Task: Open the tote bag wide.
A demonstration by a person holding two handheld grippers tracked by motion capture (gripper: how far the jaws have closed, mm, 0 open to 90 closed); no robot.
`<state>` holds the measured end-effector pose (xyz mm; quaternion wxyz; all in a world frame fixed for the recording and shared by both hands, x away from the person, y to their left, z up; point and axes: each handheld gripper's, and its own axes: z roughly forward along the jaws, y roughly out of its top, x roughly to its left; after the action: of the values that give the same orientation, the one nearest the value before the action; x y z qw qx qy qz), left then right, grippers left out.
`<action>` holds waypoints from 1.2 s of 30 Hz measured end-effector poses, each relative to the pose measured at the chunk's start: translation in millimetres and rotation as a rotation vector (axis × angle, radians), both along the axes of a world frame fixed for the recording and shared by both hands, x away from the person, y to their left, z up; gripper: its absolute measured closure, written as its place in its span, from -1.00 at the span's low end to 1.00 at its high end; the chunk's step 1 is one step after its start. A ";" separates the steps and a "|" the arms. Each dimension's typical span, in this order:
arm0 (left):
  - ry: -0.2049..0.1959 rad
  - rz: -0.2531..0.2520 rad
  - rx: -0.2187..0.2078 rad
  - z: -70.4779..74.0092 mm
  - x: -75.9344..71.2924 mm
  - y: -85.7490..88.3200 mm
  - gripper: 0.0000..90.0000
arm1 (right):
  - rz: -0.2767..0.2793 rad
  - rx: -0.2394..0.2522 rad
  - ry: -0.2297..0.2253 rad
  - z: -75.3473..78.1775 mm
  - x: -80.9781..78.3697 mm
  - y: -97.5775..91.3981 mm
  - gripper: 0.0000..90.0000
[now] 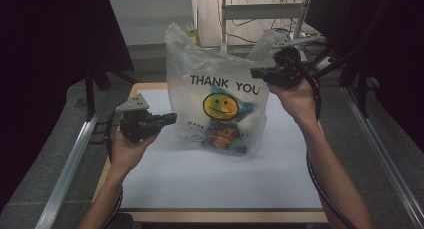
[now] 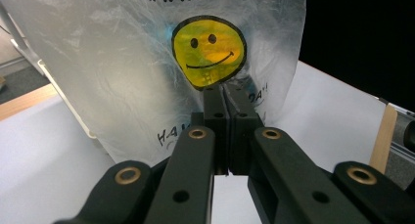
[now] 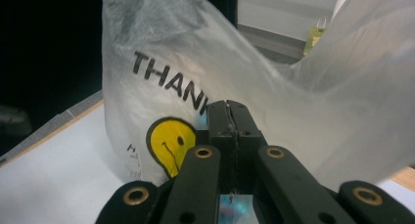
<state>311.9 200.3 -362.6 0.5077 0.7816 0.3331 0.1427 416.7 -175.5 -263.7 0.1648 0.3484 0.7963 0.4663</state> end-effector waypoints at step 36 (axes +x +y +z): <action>-0.031 -0.011 0.009 4.8 -3.1 -2.1 0.96 | -0.162 -0.132 0.142 -22.6 69.0 20.9 0.98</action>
<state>308.8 198.3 -357.8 0.5101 0.7833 0.3204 0.1533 485.8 -154.6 -286.3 0.1679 0.4321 0.8041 0.3723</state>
